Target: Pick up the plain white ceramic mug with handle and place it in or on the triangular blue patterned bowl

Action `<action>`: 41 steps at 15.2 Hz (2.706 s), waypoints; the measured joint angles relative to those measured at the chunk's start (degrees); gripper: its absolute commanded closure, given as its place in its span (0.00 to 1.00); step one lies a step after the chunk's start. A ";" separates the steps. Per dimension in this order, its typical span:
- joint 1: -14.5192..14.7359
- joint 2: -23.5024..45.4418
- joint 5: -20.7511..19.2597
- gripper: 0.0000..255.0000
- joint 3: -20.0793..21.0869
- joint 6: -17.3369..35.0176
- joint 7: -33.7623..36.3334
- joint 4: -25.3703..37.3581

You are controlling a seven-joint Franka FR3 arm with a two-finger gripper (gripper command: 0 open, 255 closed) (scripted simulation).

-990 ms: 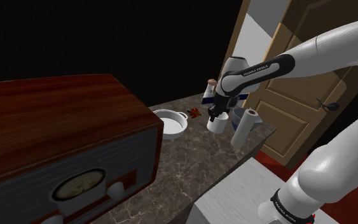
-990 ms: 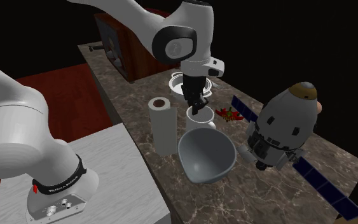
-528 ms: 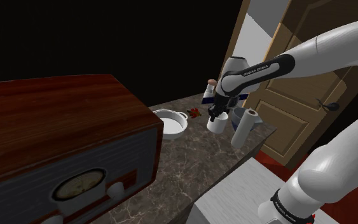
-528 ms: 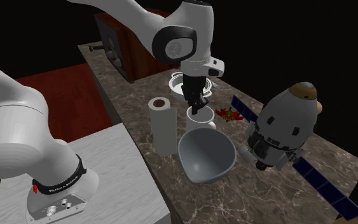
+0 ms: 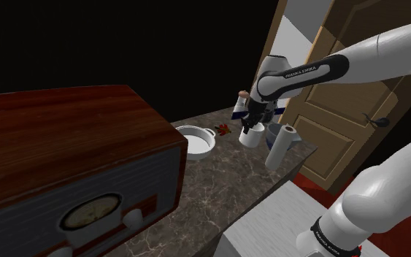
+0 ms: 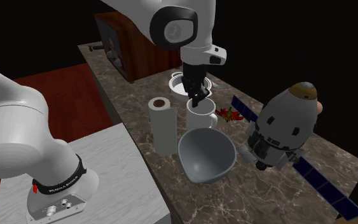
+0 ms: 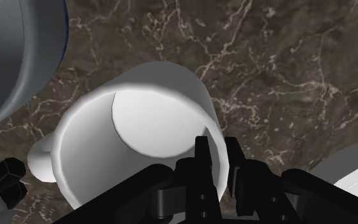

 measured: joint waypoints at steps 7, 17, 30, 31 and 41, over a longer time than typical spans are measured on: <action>-0.04 -2.37 -0.16 1.00 0.10 -5.67 0.11 3.29; -0.05 -4.64 -0.26 1.00 0.23 -13.72 0.18 9.08; -0.17 -6.11 -0.34 1.00 0.13 -23.25 -0.17 17.14; -0.57 -6.87 -0.57 1.00 -0.48 -23.87 -1.07 17.02; -5.58 -13.29 -4.14 1.00 -8.78 -28.96 -13.02 16.09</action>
